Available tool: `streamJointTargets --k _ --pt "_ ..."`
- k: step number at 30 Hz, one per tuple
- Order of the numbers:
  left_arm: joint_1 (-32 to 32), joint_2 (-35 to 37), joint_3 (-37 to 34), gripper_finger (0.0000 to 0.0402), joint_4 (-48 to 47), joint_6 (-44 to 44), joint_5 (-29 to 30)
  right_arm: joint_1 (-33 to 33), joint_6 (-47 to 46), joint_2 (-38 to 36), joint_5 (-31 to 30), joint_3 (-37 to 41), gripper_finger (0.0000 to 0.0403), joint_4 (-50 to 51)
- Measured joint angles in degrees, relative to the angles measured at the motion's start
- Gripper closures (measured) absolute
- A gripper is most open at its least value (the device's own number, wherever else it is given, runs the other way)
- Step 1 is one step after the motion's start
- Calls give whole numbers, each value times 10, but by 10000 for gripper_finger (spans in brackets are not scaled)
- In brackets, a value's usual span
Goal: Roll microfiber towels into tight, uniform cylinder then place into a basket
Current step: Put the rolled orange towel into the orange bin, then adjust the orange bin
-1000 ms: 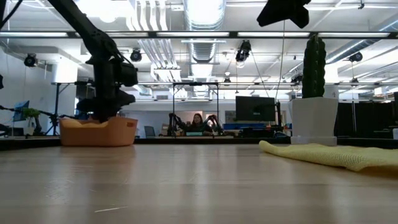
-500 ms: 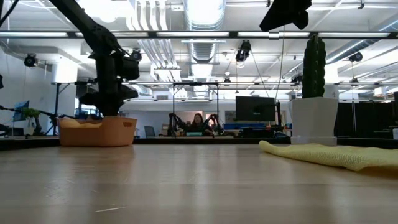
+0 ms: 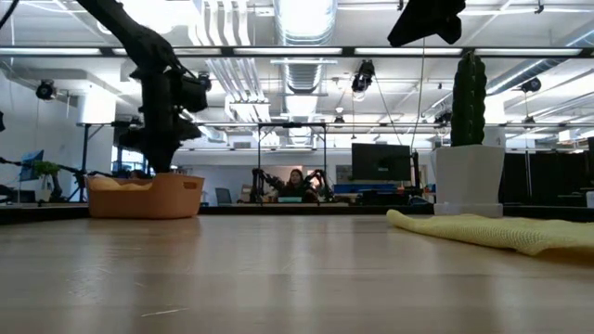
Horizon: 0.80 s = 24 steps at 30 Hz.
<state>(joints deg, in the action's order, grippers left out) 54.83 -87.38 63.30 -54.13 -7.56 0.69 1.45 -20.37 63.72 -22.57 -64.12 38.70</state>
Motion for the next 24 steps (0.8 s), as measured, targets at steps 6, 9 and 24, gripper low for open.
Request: streamJointTargets --k 6,9,24 --pt "14 11 -3 400 -4 44 82 0 -34 0 4 0 344 0" --pt "19 0 -17 400 -4 44 87 0 -56 0 5 0 344 0" --pt "21 8 -36 400 -11 69 90 -85 15 226 154 -165 360 -102"
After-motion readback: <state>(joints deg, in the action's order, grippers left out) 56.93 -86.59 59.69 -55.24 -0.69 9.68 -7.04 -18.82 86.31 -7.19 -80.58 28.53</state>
